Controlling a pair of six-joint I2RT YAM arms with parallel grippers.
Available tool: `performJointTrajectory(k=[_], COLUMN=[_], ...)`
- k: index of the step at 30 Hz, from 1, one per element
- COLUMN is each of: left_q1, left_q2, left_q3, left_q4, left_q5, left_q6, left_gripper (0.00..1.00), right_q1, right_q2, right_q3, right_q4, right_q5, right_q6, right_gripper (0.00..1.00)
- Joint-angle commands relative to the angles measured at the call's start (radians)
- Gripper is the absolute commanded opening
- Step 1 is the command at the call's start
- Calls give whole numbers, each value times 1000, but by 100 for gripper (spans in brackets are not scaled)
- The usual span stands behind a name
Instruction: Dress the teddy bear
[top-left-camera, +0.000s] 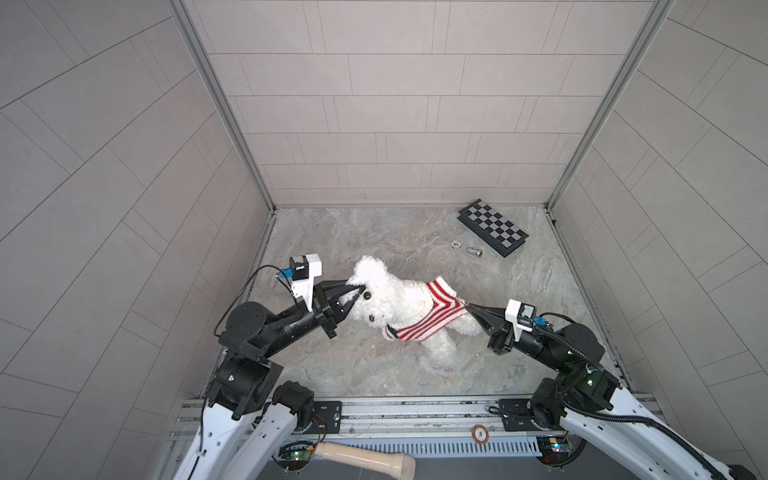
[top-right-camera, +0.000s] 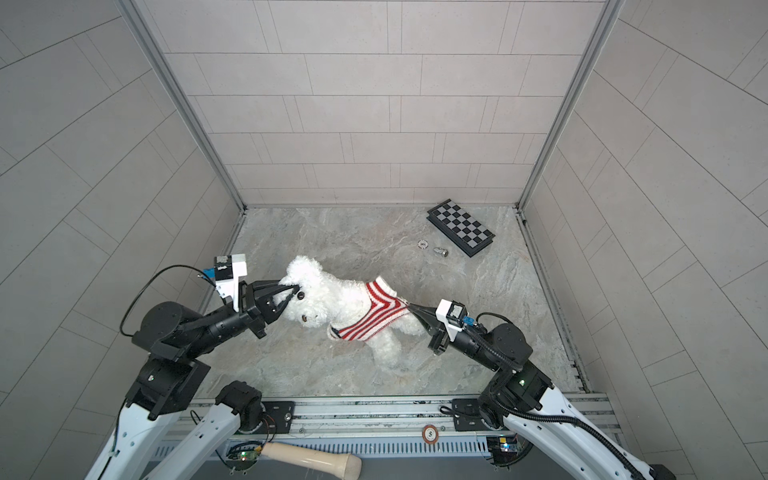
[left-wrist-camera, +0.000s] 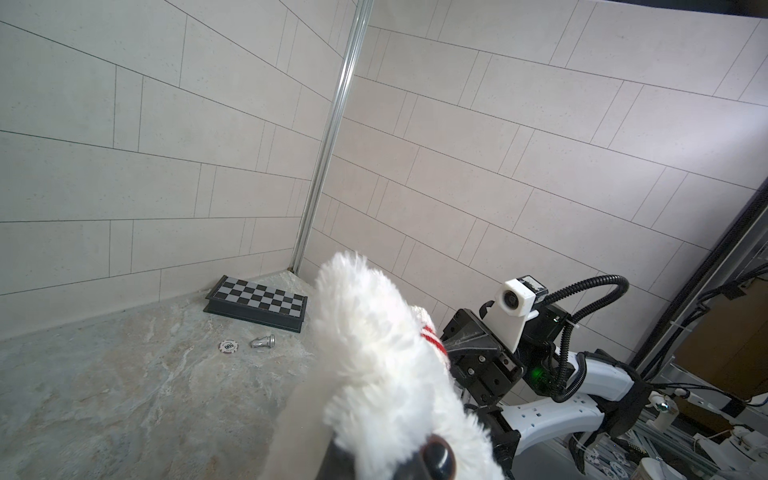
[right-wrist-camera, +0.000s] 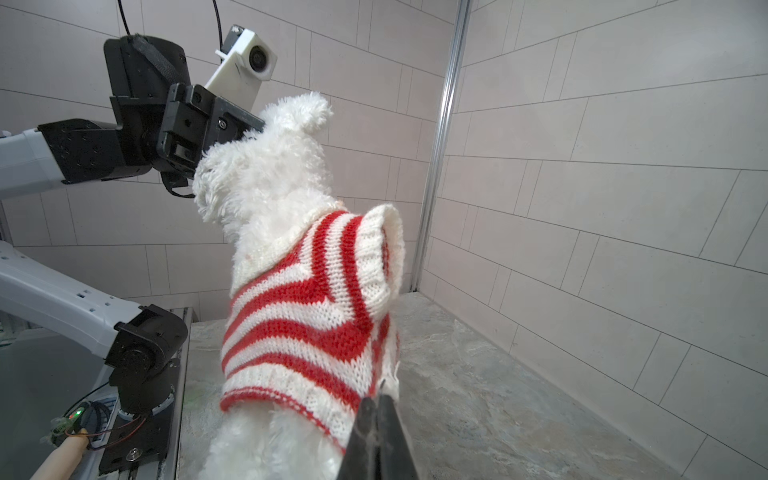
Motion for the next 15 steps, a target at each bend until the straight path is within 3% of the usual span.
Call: performJointTrajectory(k=[1, 5, 8, 12, 15], left_q1=[9, 9, 8, 7, -3], left_q2=[13, 49, 108, 189, 254], left_q3=[18, 70, 138, 216, 262], left_q4=[97, -87, -269, -442, -502], left_q5=[3, 23, 11, 15, 36], left_q6=[26, 143, 265, 408, 449], left_gripper=[0, 0, 0, 0, 0], right_q1=[-1, -1, 0, 0, -1], right_q2=[65, 84, 92, 124, 206], right_q3=[46, 72, 102, 144, 191], right_q4=[18, 16, -42, -82, -64], right_q5=[-8, 6, 13, -8, -50], right_q6=[-24, -31, -63, -98, -96], right_gripper=[7, 32, 45, 54, 58])
